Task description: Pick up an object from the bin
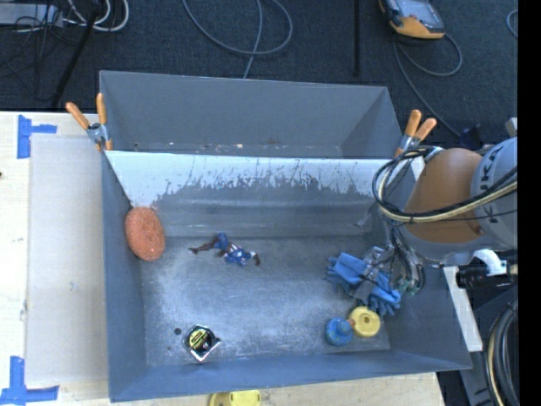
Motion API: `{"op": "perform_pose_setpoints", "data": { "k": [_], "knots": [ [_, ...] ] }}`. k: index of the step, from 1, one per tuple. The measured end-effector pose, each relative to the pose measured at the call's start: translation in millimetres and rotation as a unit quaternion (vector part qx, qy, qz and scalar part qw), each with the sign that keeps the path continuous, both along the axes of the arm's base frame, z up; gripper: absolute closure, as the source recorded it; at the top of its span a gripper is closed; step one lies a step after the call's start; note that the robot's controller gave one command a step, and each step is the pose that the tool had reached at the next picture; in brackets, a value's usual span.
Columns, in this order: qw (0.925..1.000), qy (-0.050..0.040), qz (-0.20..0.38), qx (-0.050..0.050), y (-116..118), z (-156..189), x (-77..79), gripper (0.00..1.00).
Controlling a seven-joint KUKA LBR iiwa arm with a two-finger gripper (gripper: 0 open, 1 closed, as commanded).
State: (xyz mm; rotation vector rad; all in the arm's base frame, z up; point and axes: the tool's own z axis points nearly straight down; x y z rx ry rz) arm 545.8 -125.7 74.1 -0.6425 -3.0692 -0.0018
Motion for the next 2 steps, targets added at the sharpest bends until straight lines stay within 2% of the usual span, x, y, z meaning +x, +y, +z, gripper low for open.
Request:
{"op": "perform_pose_setpoints", "data": {
  "k": [1, 2],
  "knots": [
    [1.0000, 0.0002, 0.000, 0.000, 0, 17, -0.5, 1.00],
    [1.0000, -0.0033, 0.000, -0.001, -1, 29, 1.7, 1.00]
  ]
}}
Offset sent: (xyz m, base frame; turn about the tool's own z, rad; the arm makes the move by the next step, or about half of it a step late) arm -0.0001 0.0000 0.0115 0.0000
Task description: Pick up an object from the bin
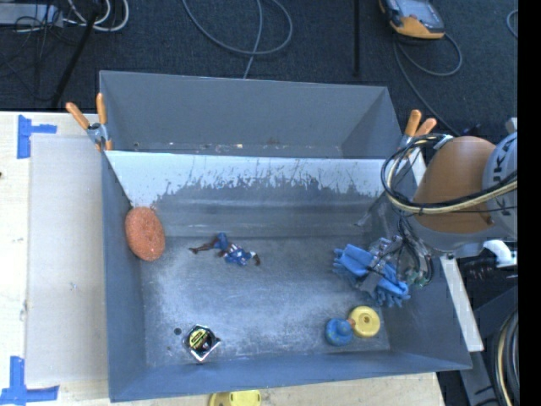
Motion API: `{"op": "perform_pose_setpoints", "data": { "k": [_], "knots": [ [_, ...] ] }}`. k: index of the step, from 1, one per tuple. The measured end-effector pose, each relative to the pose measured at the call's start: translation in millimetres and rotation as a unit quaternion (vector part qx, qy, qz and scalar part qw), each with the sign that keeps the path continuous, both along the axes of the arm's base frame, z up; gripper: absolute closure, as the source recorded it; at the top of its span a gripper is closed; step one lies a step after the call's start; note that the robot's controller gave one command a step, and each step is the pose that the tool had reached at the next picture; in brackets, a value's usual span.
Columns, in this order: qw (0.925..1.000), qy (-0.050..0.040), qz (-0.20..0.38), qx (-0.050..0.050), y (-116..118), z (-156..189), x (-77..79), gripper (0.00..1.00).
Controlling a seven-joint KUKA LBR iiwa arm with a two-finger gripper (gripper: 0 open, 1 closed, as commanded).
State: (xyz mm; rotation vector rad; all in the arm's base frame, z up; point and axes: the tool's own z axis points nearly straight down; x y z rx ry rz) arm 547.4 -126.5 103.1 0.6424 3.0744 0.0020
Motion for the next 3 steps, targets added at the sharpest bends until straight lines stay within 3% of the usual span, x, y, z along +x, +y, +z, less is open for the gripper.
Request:
{"op": "perform_pose_setpoints", "data": {
  "k": [2, 3],
  "knots": [
    [1.0000, 0.0037, 0.000, 0.001, 0, 13, -2.3, 1.00],
    [1.0000, 0.0044, 0.000, 0.001, 1, 35, -2.9, 1.00]
  ]
}}
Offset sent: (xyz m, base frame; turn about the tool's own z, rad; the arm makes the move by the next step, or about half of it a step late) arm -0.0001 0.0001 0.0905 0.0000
